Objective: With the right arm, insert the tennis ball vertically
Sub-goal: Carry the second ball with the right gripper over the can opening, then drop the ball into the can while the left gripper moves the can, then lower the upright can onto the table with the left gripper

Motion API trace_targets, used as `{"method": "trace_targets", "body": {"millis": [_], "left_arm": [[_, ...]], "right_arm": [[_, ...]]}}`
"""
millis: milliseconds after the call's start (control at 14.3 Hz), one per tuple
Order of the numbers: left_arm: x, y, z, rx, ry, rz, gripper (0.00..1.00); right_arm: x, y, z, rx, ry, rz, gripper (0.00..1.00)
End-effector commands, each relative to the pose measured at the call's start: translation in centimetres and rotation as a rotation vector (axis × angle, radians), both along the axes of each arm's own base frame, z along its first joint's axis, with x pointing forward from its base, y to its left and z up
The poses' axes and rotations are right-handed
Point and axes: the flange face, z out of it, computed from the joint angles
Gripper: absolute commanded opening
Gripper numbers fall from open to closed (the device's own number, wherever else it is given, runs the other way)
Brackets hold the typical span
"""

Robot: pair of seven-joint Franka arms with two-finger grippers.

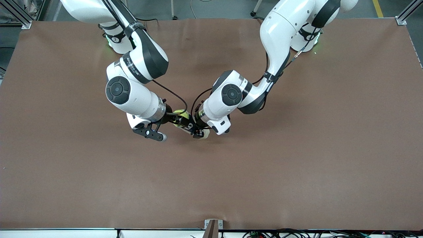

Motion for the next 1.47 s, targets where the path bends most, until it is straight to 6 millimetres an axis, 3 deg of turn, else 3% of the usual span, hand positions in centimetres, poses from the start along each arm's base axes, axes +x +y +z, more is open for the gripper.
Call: {"method": "trace_targets", "body": {"millis": [0, 210, 350, 490, 699, 909, 1119, 1399], "left_arm": [[-0.1, -0.1, 1.2, -0.019, 0.0, -0.012, 0.72], [-0.1, -0.1, 1.2, -0.019, 0.0, -0.014, 0.72], [0.1, 0.1, 1.2, -0.019, -0.002, -0.012, 0.72], [0.9, 1.0, 1.3, -0.02, -0.002, 0.003, 0.72], [3.1, 3.4, 2.5, -0.053, -0.009, 0.017, 0.72], [4.4, 6.1, 4.4, -0.124, 0.013, -0.019, 0.72], [5.6, 10.4, 5.6, -0.198, 0.059, -0.068, 0.72], [4.6, 17.1, 4.9, -0.27, 0.072, -0.177, 0.72]], "right_arm": [[-0.1, 0.6, 0.0, 0.004, 0.004, -0.01, 1.0], [0.2, -0.6, 1.8, 0.008, -0.009, -0.011, 1.0], [0.4, -3.3, 5.1, -0.001, 0.002, -0.019, 1.0], [0.6, -8.2, 8.8, -0.009, 0.026, -0.025, 1.0], [-1.0, -18.2, 15.0, -0.011, 0.043, 0.076, 1.0], [-3.4, -24.5, 19.5, -0.09, 0.027, 0.129, 1.0], [-5.8, -26.2, 22.0, -0.169, -0.009, 0.153, 1.0], [-4.9, -28.3, 22.6, -0.308, -0.083, 0.253, 1.0]]}}
